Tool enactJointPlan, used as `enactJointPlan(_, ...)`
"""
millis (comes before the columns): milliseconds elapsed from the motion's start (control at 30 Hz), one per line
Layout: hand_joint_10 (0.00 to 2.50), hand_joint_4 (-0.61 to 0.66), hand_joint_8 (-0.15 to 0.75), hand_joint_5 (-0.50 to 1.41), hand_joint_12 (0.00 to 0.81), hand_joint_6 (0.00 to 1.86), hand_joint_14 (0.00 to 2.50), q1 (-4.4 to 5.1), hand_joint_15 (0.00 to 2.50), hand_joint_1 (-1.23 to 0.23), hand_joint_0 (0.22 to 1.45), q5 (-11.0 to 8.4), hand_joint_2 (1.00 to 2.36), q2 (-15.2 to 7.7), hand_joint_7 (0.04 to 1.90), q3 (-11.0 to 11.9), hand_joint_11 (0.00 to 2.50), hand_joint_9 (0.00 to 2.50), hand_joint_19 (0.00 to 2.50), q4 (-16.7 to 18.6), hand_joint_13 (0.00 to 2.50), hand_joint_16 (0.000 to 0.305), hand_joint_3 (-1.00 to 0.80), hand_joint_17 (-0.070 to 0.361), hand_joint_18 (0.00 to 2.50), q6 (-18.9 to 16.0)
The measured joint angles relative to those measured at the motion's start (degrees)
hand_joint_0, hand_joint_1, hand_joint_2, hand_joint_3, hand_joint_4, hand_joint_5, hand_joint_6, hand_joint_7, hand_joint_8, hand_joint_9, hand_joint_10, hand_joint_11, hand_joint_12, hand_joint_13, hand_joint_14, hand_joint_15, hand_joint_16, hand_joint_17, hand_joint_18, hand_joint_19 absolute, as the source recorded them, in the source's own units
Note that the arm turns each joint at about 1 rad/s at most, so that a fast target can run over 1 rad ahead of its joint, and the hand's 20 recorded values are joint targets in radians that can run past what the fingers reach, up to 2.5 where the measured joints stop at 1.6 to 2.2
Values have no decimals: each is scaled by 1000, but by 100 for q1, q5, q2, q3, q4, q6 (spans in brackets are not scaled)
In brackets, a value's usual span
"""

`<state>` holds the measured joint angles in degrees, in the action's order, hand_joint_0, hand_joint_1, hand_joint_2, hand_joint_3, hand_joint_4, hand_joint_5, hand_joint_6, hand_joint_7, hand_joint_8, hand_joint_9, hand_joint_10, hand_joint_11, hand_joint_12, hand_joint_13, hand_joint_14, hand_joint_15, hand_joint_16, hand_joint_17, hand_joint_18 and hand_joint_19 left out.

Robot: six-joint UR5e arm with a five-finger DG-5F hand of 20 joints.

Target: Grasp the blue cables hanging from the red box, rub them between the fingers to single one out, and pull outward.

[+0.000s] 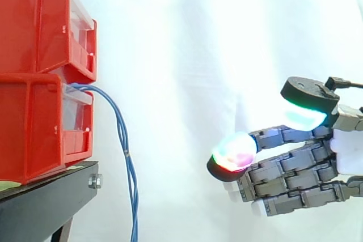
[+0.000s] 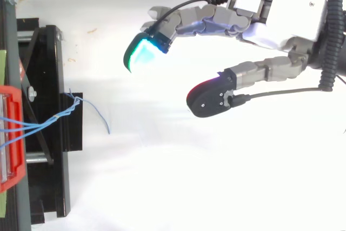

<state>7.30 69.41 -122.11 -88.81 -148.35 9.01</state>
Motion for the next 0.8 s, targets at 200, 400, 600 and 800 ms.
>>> enactJointPlan(200, 0, 180, 217, -218, 302, 502, 0, -1, 27, -618, 512, -35, 1005, -7, 749, 3, 0, 276, 171, 57, 0, 43, -433, 96, 0, 119)
enactJointPlan(400, 0, 180, 217, -218, 302, 502, 0, -4, 27, -618, 512, -38, 1005, -79, 749, 23, 0, 276, 171, 164, 0, 43, -433, 96, 0, 257)
enactJointPlan(600, 0, 180, 217, -218, 302, 502, 0, -39, 27, -618, 512, -18, 1005, -444, 749, 291, 0, 276, 171, 313, 0, 43, -433, 96, 0, 250)
enactJointPlan(800, 0, 180, 217, -218, 302, 502, 0, -98, 27, -618, 512, 89, 1005, -747, 749, 705, 0, 276, 171, 290, 0, 43, -433, 96, 0, 169)
